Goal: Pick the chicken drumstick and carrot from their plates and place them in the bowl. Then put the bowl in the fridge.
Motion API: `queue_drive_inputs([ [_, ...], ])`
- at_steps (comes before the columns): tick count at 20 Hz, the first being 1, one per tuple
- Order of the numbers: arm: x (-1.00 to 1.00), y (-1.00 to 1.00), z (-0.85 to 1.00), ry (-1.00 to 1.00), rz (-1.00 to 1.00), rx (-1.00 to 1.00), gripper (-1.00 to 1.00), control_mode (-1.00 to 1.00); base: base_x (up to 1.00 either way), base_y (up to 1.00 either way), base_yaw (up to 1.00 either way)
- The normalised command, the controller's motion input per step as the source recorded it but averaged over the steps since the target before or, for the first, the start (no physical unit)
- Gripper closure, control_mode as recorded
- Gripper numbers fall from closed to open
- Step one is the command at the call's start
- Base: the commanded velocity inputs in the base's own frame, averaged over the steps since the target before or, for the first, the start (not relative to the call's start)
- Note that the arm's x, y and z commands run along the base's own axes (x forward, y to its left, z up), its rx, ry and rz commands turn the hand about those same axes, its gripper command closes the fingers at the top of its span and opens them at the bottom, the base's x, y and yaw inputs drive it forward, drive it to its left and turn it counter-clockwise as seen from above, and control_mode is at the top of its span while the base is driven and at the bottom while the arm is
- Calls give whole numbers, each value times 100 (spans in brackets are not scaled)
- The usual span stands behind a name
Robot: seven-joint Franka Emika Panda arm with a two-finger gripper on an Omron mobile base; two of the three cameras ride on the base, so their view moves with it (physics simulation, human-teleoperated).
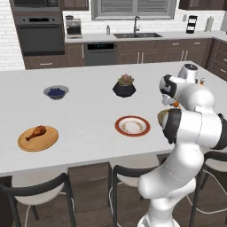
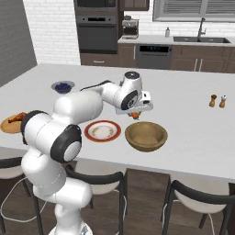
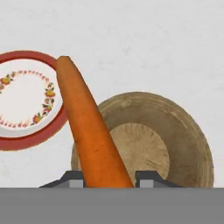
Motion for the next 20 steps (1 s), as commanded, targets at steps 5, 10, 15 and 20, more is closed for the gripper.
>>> queue_drive_inputs([
  [5,0,-45,-41,13,0,1,100,-100,0,0,0],
  [10,0,9,-54,14,0,0,100,-100,0,0,0],
  [15,1,-4,-48,5,0,0,100,-100,0,0,0],
  [20,5,-30,-26,0,4,-4,100,-100,0,0,0],
])
